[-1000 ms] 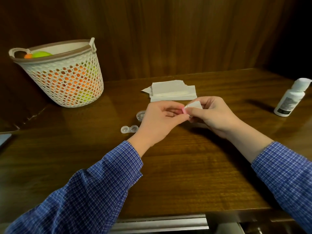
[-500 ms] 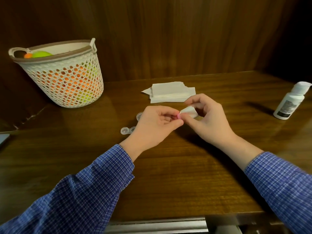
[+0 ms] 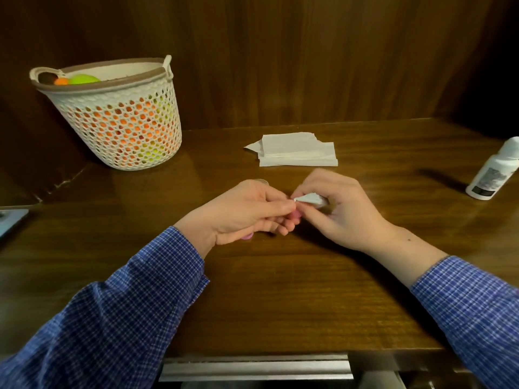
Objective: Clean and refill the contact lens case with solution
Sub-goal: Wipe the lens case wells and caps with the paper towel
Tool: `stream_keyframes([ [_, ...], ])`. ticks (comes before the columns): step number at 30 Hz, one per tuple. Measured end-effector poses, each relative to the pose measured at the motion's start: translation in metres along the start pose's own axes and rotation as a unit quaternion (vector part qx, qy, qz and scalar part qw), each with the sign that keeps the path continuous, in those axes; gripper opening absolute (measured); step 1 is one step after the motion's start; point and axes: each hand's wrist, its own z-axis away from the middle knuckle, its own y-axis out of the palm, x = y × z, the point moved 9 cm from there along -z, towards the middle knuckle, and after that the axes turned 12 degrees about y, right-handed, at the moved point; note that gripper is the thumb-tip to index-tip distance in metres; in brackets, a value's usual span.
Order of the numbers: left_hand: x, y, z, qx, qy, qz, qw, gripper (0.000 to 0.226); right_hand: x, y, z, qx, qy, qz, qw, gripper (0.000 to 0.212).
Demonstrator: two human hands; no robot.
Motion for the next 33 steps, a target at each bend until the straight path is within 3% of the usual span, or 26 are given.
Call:
stream_keyframes([
  [4,-0.003,-0.002,-0.003,-0.011,-0.001,-0.003,1.0,0.026,-0.008,0.003,-0.004,0.012,0.057,-0.014,0.998,0.007],
  [6,-0.011,-0.009,-0.005,-0.048,0.033,-0.073,0.996,0.024,-0.019,-0.002,-0.006,-0.006,0.122,-0.045,0.992,0.011],
  [9,-0.027,-0.021,-0.002,-0.123,0.113,-0.219,0.961,0.037,-0.039,0.0,-0.006,0.015,0.225,-0.125,0.966,0.019],
  [13,-0.036,-0.006,0.003,-0.115,0.191,-0.323,0.92,0.036,-0.046,0.016,-0.003,0.094,0.295,-0.17,0.936,0.019],
  [16,-0.038,-0.003,0.004,-0.131,0.203,-0.358,0.902,0.033,-0.049,0.02,-0.002,0.103,0.316,-0.204,0.921,0.022],
  [23,-0.04,0.0,0.003,-0.165,0.2,-0.362,0.896,0.026,-0.047,0.01,-0.004,0.043,0.288,-0.214,0.932,0.018],
  [26,-0.037,0.0,0.004,-0.17,0.182,-0.372,0.894,0.024,-0.045,0.006,-0.004,0.019,0.256,-0.161,0.953,0.014],
  [33,-0.026,-0.006,0.0,-0.143,0.132,-0.265,0.944,0.021,-0.026,-0.008,-0.001,-0.081,0.154,-0.04,0.984,0.002],
])
